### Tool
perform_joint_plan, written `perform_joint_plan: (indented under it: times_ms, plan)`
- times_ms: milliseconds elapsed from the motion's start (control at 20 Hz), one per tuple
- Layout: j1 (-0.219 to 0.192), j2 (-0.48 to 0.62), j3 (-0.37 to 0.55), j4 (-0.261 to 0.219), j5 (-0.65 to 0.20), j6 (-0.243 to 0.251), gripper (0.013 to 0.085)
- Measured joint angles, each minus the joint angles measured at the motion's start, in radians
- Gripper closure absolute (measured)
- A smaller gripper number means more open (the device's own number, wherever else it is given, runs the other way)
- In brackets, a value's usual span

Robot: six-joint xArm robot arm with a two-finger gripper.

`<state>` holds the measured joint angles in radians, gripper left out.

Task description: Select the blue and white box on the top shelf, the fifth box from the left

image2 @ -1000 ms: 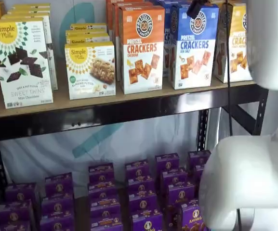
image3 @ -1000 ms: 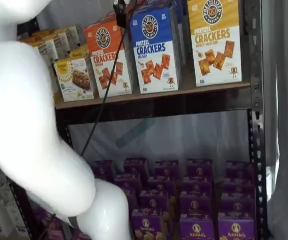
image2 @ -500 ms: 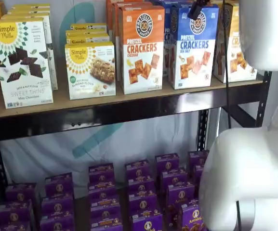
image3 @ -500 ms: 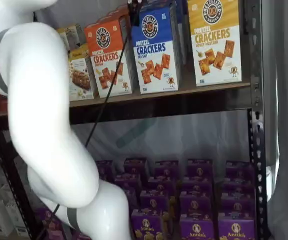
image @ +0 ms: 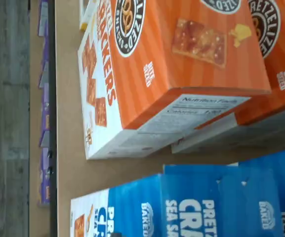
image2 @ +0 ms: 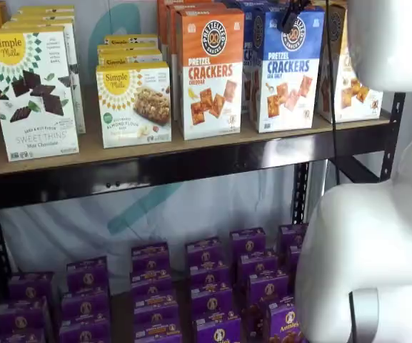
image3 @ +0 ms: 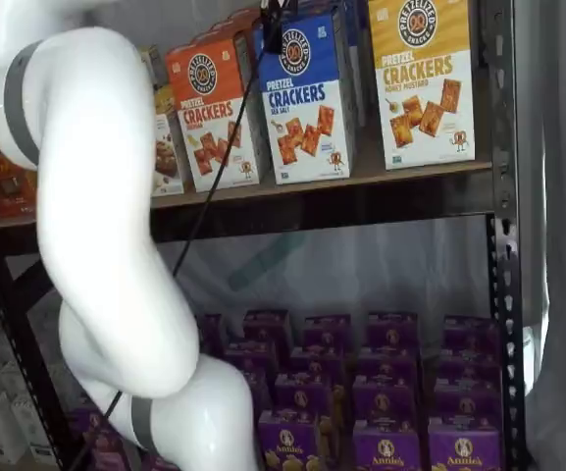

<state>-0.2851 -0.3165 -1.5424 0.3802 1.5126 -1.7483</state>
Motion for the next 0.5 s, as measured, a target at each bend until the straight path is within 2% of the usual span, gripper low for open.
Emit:
perform_joint_plan:
  times_ms: [300,500]
  plan:
    - [0.022,0.048,-0.067,-0.085,0.096,0.002,0.0130]
    - [0.024,0.069,-0.093,-0.106,0.149,0.002,0.0130]
